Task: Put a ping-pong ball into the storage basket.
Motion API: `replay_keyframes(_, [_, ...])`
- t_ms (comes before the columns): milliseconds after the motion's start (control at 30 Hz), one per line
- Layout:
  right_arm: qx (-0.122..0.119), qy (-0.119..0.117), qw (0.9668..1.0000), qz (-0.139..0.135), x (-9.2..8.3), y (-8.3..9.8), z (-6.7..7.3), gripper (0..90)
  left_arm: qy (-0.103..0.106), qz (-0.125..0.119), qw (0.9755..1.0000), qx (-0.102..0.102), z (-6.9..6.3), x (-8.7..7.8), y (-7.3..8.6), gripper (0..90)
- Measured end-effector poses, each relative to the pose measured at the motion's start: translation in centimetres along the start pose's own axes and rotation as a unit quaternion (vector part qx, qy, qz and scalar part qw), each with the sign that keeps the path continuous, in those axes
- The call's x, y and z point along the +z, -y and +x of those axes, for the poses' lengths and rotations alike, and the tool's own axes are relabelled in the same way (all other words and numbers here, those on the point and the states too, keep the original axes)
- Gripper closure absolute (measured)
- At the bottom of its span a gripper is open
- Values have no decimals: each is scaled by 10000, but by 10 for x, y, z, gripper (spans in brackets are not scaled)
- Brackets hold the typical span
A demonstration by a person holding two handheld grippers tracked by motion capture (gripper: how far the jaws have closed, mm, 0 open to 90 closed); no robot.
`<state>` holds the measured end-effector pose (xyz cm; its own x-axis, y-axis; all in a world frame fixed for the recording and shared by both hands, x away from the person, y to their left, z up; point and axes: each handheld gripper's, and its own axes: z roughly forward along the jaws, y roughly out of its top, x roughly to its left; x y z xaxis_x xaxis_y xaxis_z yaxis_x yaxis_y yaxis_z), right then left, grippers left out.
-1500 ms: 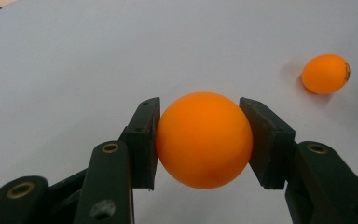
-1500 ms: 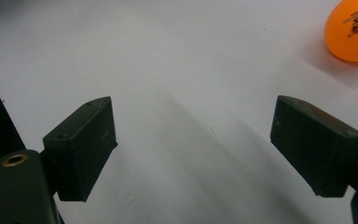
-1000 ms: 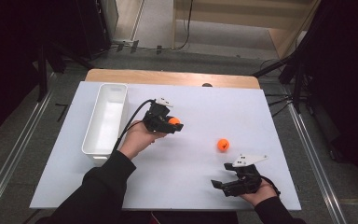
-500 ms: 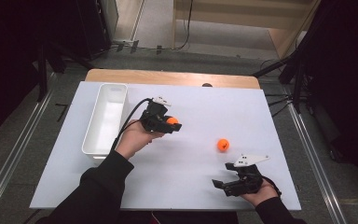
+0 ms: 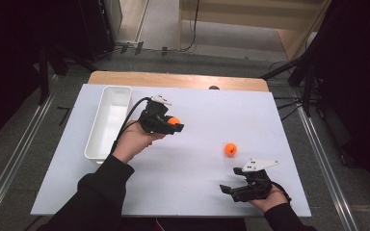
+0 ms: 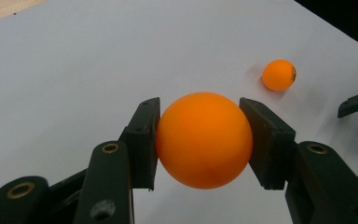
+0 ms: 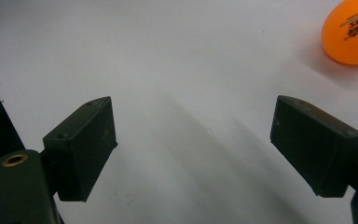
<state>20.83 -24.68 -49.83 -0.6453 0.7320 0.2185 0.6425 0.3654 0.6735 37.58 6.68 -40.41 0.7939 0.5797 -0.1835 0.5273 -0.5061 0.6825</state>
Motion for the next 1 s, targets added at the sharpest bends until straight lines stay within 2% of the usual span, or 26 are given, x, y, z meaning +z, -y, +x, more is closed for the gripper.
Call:
replay_keyframes(200, [19,-2,10000,-49,-1,-2,2,128,8,10,10000,-19,1,-5,1,511])
replay_keyframes(267, [45,-15,10000,-53,-1,-2,2,128,35,14,10000,-84,1,-8,2,510])
replay_keyframes(400, [57,11,10000,-78,-1,-2,-1,128,63,-5,9999,-80,0,-14,3,510])
replay_keyframes(500, [118,29,9999,-110,-3,-3,-2,128,49,-28,9999,-101,1,-17,4,510])
replay_keyframes(767, [89,-2,9999,-133,-2,-3,-3,128,-105,13,9999,-126,7,-25,7,510])
replay_keyframes(1000, [84,-8,9998,-154,-3,-4,-4,128,-128,-2,9998,-171,12,-30,8,510])
